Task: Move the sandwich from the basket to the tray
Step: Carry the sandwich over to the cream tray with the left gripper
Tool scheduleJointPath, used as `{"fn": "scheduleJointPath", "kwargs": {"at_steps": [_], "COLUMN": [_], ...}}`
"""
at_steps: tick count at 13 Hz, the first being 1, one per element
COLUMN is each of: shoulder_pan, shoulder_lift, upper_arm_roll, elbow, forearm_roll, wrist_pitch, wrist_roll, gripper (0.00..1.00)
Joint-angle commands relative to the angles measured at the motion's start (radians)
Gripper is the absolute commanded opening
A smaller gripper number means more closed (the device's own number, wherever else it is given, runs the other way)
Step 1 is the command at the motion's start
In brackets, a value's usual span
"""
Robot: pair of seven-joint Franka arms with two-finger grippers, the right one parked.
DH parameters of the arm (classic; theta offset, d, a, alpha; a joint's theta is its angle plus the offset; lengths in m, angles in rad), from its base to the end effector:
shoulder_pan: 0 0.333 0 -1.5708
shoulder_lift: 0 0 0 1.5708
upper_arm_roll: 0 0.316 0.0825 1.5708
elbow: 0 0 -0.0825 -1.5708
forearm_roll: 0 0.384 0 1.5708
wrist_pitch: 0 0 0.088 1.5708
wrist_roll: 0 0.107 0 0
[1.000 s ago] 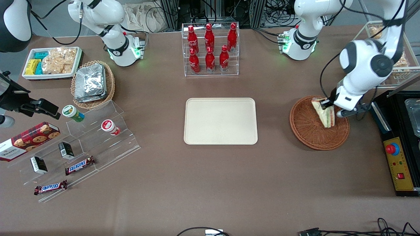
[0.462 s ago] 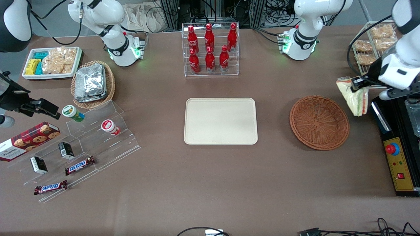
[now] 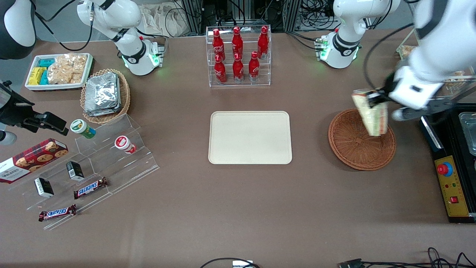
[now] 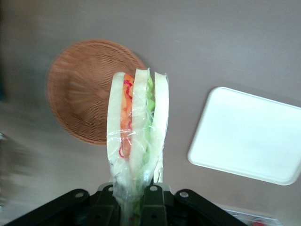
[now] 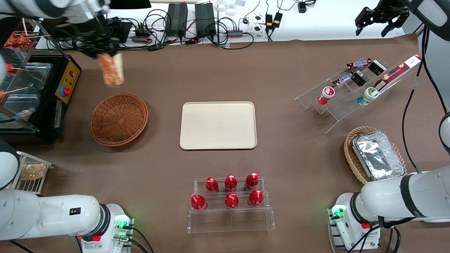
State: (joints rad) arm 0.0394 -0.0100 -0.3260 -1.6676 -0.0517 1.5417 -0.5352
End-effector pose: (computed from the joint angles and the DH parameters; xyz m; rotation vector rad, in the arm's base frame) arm 0.5202 -0.1600 0.5821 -3.1088 -0.3911 0.1978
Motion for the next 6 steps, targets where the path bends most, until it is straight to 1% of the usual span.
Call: {"fn": "scheduleJointPath", "kwargs": {"at_steps": [1,2,3,4,6], "shoulder_pan": [-0.010,-0.015,-0.019,-0.048,-0.107], "shoulder_lift": [0.117,0.161,0.212,0.244,0.295], "upper_arm_roll": [-0.161,-0.235,-0.281,-0.318,-0.326], "elbow": [0.129,0.167,0.193,0.203,0.200], "forearm_roll": [0.006,0.013,0.032,0.077,0.142], "wrist_pitch": [-0.015,0.014,0.053,0.083,0.121], "wrist_roll": [-0.222,-0.297,-0.366,-0.406,-0.422], "gripper": [0.08,0.08,0.08,0.08,0.08]}}
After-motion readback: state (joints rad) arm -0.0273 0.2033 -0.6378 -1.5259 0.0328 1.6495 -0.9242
